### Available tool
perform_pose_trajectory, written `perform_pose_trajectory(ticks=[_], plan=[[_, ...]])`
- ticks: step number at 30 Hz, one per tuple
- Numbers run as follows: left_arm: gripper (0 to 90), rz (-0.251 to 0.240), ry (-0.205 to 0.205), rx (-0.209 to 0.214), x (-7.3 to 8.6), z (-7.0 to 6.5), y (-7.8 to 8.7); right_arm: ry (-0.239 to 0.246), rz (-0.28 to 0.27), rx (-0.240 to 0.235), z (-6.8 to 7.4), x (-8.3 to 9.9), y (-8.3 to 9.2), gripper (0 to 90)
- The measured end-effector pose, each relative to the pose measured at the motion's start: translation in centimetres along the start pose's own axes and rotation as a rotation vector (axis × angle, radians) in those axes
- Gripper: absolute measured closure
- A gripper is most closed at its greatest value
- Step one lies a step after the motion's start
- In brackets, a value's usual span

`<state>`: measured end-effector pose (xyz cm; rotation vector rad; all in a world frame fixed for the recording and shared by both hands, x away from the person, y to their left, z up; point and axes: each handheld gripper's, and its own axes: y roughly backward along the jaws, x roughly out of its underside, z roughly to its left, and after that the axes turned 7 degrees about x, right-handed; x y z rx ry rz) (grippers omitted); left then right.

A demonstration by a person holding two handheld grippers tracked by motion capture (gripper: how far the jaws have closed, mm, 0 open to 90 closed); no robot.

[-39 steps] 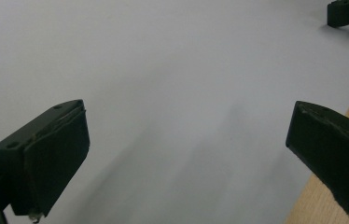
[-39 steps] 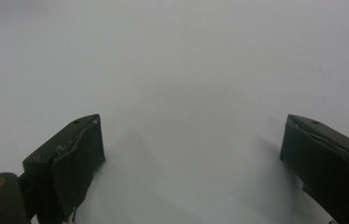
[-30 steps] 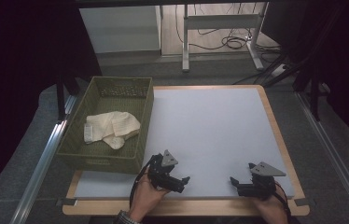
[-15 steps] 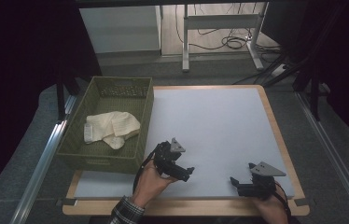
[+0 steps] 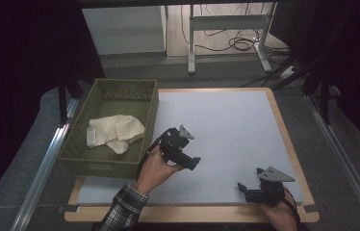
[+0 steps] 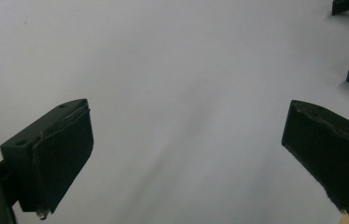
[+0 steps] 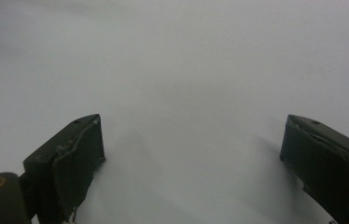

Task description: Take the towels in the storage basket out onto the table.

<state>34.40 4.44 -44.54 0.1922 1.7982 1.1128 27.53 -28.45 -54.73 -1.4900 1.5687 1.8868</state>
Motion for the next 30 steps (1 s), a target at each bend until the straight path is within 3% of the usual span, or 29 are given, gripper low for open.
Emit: perform_pose_trajectory(ticks=[13,16,20,24,30], plan=[[0.0,0.013,0.022,0.003,-2.4,3.2,2.0,0.0,0.0,-0.001,0.0,0.0,0.0,6.1],[0.5,0.031,0.01,-0.036,-3.0,4.1,2.8,0.0,0.0,-0.001,0.0,0.0,0.0,6.1],[1.1,0.036,0.017,-0.049,-3.2,4.9,3.5,0.0,0.0,-0.001,0.0,0.0,0.0,6.1],[1.5,0.04,0.038,-0.03,-3.2,6.2,4.3,0.001,0.0,-0.002,0.0,0.0,0.0,6.1],[2.2,0.051,0.055,-0.084,-3.1,7.7,5.4,0.001,0.0,-0.002,0.0,0.0,0.0,6.1]])
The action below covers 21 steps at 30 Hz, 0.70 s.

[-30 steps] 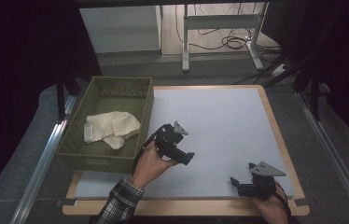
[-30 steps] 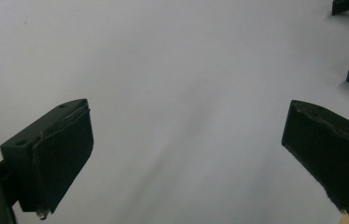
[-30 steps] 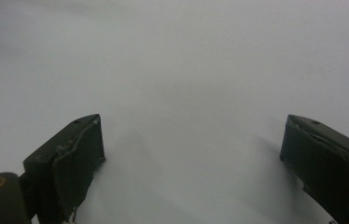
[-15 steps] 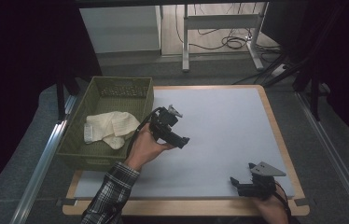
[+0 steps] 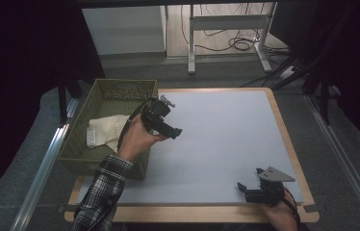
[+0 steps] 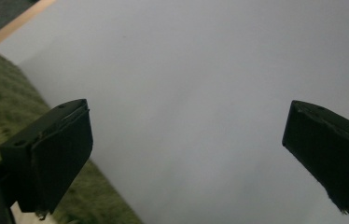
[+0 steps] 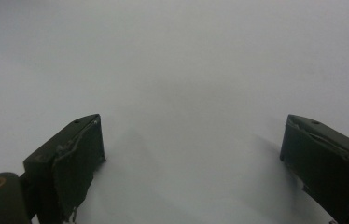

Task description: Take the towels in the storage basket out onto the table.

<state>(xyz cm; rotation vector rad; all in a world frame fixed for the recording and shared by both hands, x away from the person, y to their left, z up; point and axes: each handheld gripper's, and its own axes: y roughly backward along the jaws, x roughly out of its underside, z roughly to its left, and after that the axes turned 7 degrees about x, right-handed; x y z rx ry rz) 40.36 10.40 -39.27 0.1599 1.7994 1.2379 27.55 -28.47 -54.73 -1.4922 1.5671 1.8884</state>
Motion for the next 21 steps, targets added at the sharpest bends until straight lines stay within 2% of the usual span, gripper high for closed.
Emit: perform_pose_trajectory(ticks=[9,11,12,13,21], plan=[[2.2,0.029,0.069,-0.104,0.7,3.7,2.4,0.0,0.0,0.0,0.0,0.0,0.0,6.1],[2.0,0.028,0.094,-0.12,0.9,4.5,3.0,0.0,0.0,-0.001,0.0,0.0,0.0,6.1],[1.8,0.031,0.116,-0.128,1.3,5.4,3.5,-0.001,-0.001,-0.001,0.0,0.0,0.0,6.1],[1.8,0.031,0.116,-0.128,1.3,5.4,3.5,-0.001,-0.001,-0.001,0.0,0.0,0.0,6.1],[0.5,0.051,0.211,-0.161,3.4,9.0,4.8,-0.001,-0.001,-0.002,0.0,0.0,0.0,6.1]])
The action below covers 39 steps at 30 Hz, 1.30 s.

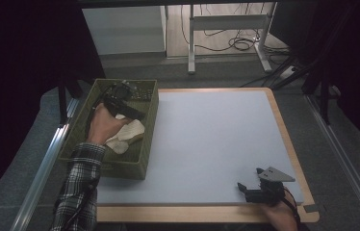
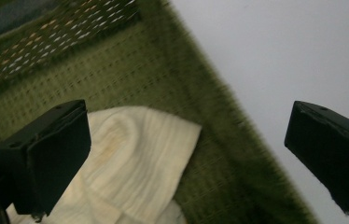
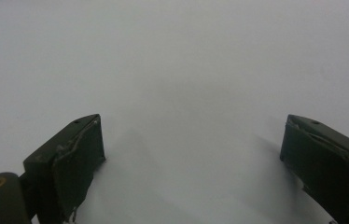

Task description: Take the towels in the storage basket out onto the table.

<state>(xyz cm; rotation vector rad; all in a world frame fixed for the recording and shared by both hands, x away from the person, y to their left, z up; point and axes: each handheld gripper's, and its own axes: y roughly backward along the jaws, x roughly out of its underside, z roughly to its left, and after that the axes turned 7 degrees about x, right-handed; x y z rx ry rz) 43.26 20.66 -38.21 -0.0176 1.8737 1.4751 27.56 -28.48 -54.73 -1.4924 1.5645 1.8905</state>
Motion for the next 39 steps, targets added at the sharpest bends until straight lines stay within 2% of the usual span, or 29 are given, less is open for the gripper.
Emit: perform_pose_trajectory(ticks=[9,14,18,21,27,33,35,37,38,39], plan=[[0.5,0.032,0.074,-0.013,2.3,3.5,-1.1,0.001,0.001,0.0,0.0,0.0,0.0,6.1],[1.7,0.099,0.081,-0.024,3.4,5.0,-2.8,0.002,0.001,0.0,0.0,0.0,0.0,6.1],[1.4,0.151,0.103,-0.02,4.1,6.2,-4.3,0.002,0.001,-0.001,0.0,0.0,0.0,6.1],[2.0,0.18,0.124,-0.002,4.6,6.9,-5.3,0.002,0.001,-0.001,0.0,0.0,0.0,6.1],[3.0,0.286,0.138,0.016,5.2,7.5,-7.5,0.002,0.0,-0.002,0.0,0.0,0.0,6.1],[4.7,0.374,0.176,0.028,5.9,8.3,-9.5,0.002,0.0,-0.003,0.0,0.0,0.0,6.1],[6.0,0.408,0.178,0.035,6.2,8.5,-10.2,0.002,0.001,-0.004,-0.1,0.0,0.0,6.1],[12.5,0.445,0.172,0.049,6.3,8.4,-10.6,0.002,0.0,-0.004,-0.1,0.0,0.0,6.1],[12.5,0.439,0.176,0.061,6.3,8.4,-10.5,0.002,0.0,-0.004,-0.1,0.0,0.0,6.1],[17.7,0.438,0.181,0.072,6.2,8.4,-10.4,0.002,0.001,-0.004,-0.1,0.0,0.0,6.1]])
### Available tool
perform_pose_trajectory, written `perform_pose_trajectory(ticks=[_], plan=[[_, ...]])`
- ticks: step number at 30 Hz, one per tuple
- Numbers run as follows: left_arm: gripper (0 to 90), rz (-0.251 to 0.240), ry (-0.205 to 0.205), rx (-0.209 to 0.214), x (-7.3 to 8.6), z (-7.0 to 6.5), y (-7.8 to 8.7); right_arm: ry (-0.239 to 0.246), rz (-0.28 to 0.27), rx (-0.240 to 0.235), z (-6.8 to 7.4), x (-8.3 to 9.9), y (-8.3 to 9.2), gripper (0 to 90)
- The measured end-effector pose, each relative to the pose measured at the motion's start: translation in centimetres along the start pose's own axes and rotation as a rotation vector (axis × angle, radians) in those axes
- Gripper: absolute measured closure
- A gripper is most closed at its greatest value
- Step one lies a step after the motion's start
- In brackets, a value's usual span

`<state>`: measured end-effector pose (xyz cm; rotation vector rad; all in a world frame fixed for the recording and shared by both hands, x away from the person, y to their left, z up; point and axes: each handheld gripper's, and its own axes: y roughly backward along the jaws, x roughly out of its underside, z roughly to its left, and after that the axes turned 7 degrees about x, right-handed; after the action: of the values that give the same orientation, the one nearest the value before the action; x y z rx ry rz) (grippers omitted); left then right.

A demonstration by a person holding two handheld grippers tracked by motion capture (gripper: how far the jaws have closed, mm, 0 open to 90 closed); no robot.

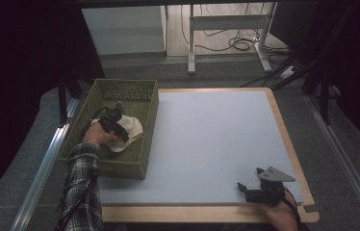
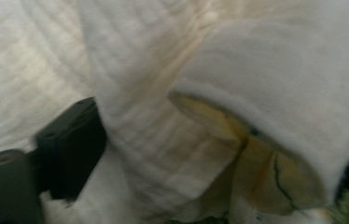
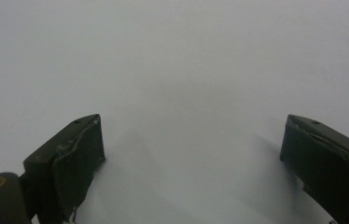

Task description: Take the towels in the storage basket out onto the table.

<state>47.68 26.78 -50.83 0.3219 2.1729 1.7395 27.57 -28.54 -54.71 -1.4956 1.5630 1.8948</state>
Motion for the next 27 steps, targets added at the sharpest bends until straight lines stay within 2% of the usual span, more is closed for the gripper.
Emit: perform_pose_trajectory(ticks=[3,4,5,6,8,10,13,17,27], plan=[[32.7,-0.015,0.023,0.023,0.2,0.1,0.3,0.0,0.0,0.0,0.0,0.0,0.0,6.1],[42.8,-0.018,0.024,0.017,0.2,0.1,0.4,0.001,0.0,0.0,0.0,0.0,0.0,6.1],[45.7,-0.02,0.03,0.019,0.3,0.2,0.5,0.0,0.0,0.0,0.0,0.0,0.0,6.1],[51.5,-0.019,0.027,0.002,0.3,0.2,0.6,0.0,0.0,0.0,0.0,0.0,0.0,6.1],[66.4,-0.019,0.031,0.022,0.4,0.3,0.7,0.001,0.0,0.0,0.0,0.0,0.0,6.1],[71.6,-0.014,0.022,0.019,0.4,0.2,0.7,0.0,0.0,0.0,0.0,0.0,0.0,6.1],[74.3,-0.02,0.008,0.007,0.4,0.0,1.0,0.001,0.0,0.0,0.0,0.0,0.0,6.1],[74.7,-0.065,0.01,0.025,0.6,0.0,1.9,0.001,0.0,-0.001,0.0,0.0,0.0,6.1],[74.2,-0.221,-0.031,0.025,2.1,-0.9,6.0,0.001,0.0,0.0,0.0,0.0,0.0,6.1]])
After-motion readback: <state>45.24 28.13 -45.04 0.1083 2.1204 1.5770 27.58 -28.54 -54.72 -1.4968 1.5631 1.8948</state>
